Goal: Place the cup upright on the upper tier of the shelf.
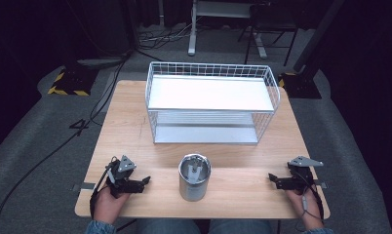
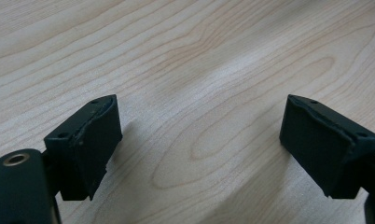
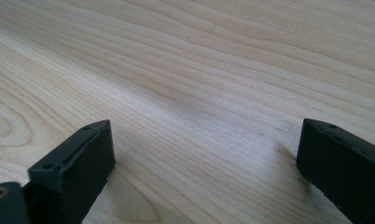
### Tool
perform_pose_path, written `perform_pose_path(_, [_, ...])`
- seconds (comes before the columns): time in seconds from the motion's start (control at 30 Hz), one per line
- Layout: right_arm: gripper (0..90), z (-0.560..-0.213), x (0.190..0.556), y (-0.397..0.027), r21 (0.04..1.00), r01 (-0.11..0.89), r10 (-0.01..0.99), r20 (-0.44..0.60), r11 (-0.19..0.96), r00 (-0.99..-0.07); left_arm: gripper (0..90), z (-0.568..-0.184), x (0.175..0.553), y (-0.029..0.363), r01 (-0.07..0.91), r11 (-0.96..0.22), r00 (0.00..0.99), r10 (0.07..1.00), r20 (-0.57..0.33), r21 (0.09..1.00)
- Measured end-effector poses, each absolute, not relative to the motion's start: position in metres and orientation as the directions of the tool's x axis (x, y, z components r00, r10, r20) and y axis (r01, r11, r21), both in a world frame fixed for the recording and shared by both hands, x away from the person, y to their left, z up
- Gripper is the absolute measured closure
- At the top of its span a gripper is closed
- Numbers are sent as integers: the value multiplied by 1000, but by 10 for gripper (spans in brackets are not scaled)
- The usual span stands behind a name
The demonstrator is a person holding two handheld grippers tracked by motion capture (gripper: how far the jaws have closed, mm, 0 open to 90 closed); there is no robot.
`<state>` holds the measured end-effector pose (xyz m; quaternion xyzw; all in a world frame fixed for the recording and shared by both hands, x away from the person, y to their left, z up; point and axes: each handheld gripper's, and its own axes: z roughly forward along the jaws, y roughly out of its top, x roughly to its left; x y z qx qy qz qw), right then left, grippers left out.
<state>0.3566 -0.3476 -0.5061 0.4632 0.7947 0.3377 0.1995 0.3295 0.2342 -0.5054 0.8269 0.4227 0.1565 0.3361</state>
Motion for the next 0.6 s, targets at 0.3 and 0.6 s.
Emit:
perform_pose_path(0.3, [85, -506, 356, -348, 729, 598, 874, -1, 334, -486, 128, -505, 329, 235, 595, -419, 593, 805, -23, 686])
perform_pose_path(0.6, [96, -506, 356, -349, 731, 597, 876, -3, 332, -483, 19, -506, 331, 234, 604, -444, 607, 795, -21, 662])
